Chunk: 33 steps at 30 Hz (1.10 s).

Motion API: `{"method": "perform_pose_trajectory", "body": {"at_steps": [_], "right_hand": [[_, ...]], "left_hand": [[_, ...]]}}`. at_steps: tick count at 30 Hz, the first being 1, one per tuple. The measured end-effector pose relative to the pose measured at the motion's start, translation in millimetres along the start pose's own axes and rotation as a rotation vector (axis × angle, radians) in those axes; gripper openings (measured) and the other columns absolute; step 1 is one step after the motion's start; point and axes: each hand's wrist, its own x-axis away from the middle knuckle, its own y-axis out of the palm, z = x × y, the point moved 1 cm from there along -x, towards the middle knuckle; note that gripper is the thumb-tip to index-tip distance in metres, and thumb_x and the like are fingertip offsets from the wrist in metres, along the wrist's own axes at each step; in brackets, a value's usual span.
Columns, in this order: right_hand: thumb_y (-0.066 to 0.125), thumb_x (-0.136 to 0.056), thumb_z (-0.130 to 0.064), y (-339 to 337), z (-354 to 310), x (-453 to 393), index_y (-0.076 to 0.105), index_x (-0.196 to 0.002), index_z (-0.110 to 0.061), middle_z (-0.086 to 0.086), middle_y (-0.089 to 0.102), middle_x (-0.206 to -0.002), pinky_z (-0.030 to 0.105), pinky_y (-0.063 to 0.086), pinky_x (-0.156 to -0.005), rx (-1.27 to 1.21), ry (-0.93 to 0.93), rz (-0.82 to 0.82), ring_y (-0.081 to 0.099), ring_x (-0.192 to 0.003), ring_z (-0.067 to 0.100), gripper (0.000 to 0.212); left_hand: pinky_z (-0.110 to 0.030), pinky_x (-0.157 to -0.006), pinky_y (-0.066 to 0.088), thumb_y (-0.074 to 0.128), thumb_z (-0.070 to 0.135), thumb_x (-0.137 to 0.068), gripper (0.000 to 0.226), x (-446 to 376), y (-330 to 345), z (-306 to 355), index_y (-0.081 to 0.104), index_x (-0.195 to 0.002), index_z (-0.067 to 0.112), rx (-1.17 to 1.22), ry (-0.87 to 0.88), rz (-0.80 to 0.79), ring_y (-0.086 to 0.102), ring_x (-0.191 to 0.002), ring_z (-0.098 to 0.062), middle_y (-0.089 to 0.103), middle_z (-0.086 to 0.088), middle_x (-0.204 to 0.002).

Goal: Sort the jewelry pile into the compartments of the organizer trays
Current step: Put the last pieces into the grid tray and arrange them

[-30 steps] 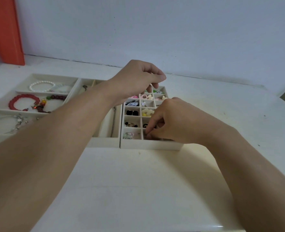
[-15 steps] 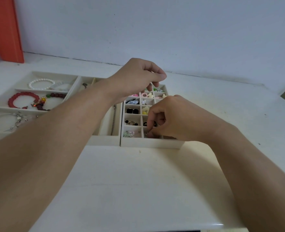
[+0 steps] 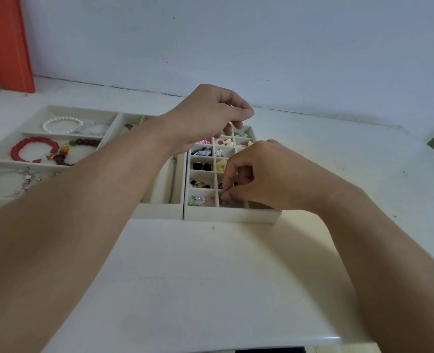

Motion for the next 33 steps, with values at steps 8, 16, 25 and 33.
{"method": "perform_pose_trajectory", "body": {"at_steps": [8, 16, 25, 33], "right_hand": [[0.076, -0.087, -0.033, -42, 51, 6, 0.074, -0.081, -0.036, -0.022, 0.062, -0.061, 0.013, 0.039, -0.050, -0.038, 0.212, 0.272, 0.055, -0.052, 0.003, 0.007], [0.071, -0.091, -0.015, -53, 101, 16, 0.076, -0.096, -0.033, -0.013, 0.073, -0.080, 0.019, 0.041, -0.059, 0.006, 0.444, 0.064, 0.064, -0.064, -0.003, 0.019], [0.086, -0.078, -0.031, -43, 105, 12, 0.076, -0.096, -0.031, -0.008, 0.071, -0.087, 0.022, 0.042, -0.060, -0.021, 0.480, 0.058, 0.063, -0.067, 0.008, 0.021], [0.076, -0.086, -0.024, -40, 113, 13, 0.077, -0.084, -0.023, 0.002, 0.077, -0.079, 0.034, 0.057, -0.081, -0.037, 0.540, 0.048, 0.073, -0.074, 0.018, 0.003]], "left_hand": [[-0.023, -0.058, 0.044, 0.072, 0.019, -0.092, 0.004, -1, -1, -1, 0.074, -0.089, 0.017, 0.010, -0.010, -0.003, 0.057, -0.060, -0.008, 0.067, 0.005, -0.069], [-0.015, -0.051, 0.044, 0.070, 0.015, -0.092, 0.006, 0, 3, -5, 0.075, -0.095, 0.012, -0.043, -0.020, -0.024, 0.058, -0.062, -0.010, 0.067, 0.007, -0.065], [-0.023, -0.062, 0.046, 0.069, 0.017, -0.093, 0.009, 2, 0, -5, 0.075, -0.099, 0.012, -0.056, -0.054, -0.035, 0.058, -0.064, -0.010, 0.070, 0.003, -0.071], [-0.025, -0.062, 0.046, 0.072, 0.021, -0.092, 0.006, 5, 7, -4, 0.075, -0.094, 0.016, -0.088, -0.056, -0.084, 0.060, -0.065, -0.008, 0.070, 0.006, -0.069]]}}
